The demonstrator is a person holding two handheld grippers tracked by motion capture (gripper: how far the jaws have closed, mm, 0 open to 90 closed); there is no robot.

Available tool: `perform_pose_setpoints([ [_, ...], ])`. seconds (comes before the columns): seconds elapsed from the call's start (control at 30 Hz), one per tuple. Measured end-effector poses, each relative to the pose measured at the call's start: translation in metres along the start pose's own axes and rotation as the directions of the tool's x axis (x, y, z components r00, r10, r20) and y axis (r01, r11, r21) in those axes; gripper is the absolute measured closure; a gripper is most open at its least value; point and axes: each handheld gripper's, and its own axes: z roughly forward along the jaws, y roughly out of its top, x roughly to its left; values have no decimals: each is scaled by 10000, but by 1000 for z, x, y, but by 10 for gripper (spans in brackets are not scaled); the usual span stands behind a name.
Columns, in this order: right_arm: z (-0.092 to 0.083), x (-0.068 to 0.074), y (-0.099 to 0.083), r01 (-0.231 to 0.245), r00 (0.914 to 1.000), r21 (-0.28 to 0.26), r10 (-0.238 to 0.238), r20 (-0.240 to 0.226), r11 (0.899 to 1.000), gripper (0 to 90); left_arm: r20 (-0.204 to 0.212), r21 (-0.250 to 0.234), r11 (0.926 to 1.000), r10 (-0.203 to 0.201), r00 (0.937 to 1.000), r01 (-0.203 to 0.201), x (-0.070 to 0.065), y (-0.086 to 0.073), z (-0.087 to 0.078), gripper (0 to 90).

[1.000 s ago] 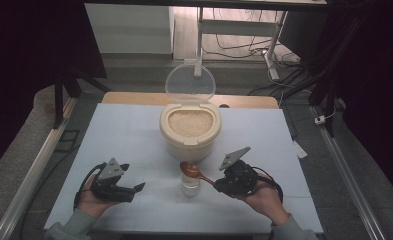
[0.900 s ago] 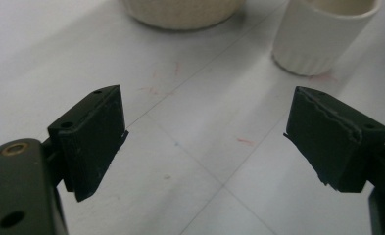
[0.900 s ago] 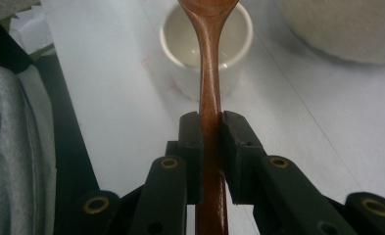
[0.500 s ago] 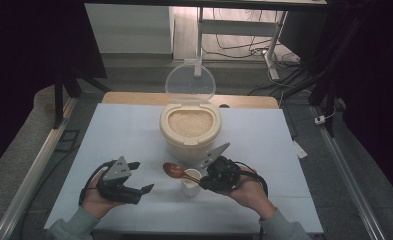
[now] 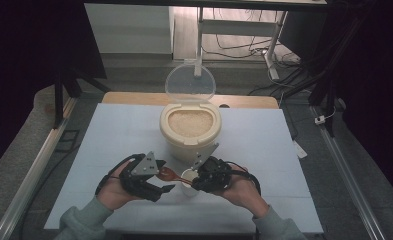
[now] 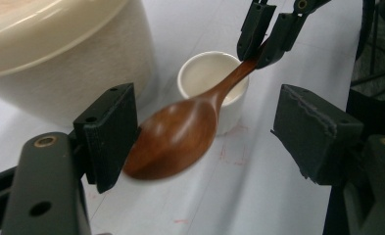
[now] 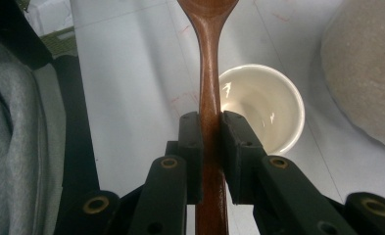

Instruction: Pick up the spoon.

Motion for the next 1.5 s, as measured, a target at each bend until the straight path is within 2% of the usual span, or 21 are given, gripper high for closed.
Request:
perform_pose_setpoints([
  [0.17,0,2,2,97,10000,58,-97,-19,9999,788,177,308,9993,193,9997,-198,-1,9,11,265],
  [0.37,4,4,5,345,9994,112,-345,-53,9993,788,386,734,9958,526,9979,-553,-1,16,20,335],
  [0.47,5,6,7,590,9983,163,-589,-38,9981,788,637,1129,9900,775,9950,-843,-1,17,23,398],
  [0.67,4,10,11,916,9958,167,-915,-95,9957,788,1102,1510,9819,985,9890,-1146,-4,17,29,483],
  [0.73,5,10,12,1198,9928,107,-1197,-75,9927,788,1170,1595,9795,1053,9875,-1233,-4,17,30,513],
  [0.8,5,13,13,1285,9917,189,-1284,-74,9915,788,1234,1686,9773,1078,9865,-1279,-5,16,31,544],
  [0.83,6,13,14,1471,9891,149,-1470,-75,9890,788,1243,1798,9741,1160,9854,-1373,-5,16,32,556],
  [1.17,6,17,15,1636,9864,88,-1634,-177,9865,787,1440,2241,9578,1504,9781,-1802,-9,13,38,692],
  [1.33,5,18,14,1771,9841,62,-1770,-130,9842,776,1826,2296,9502,1705,9683,-2106,-12,11,41,767],
  [1.4,5,16,14,1866,9824,-145,-1867,-102,9823,769,1792,2313,9497,1718,9687,-2112,-14,11,43,795],
  [1.47,3,16,14,1705,9854,-260,-1704,48,9850,767,1628,2410,9482,1709,9717,-2071,-14,11,44,797],
  [1.5,1,14,13,1442,9895,-643,-1434,165,9875,727,1458,2439,9469,1776,9732,-2094,-14,10,45,798],
])
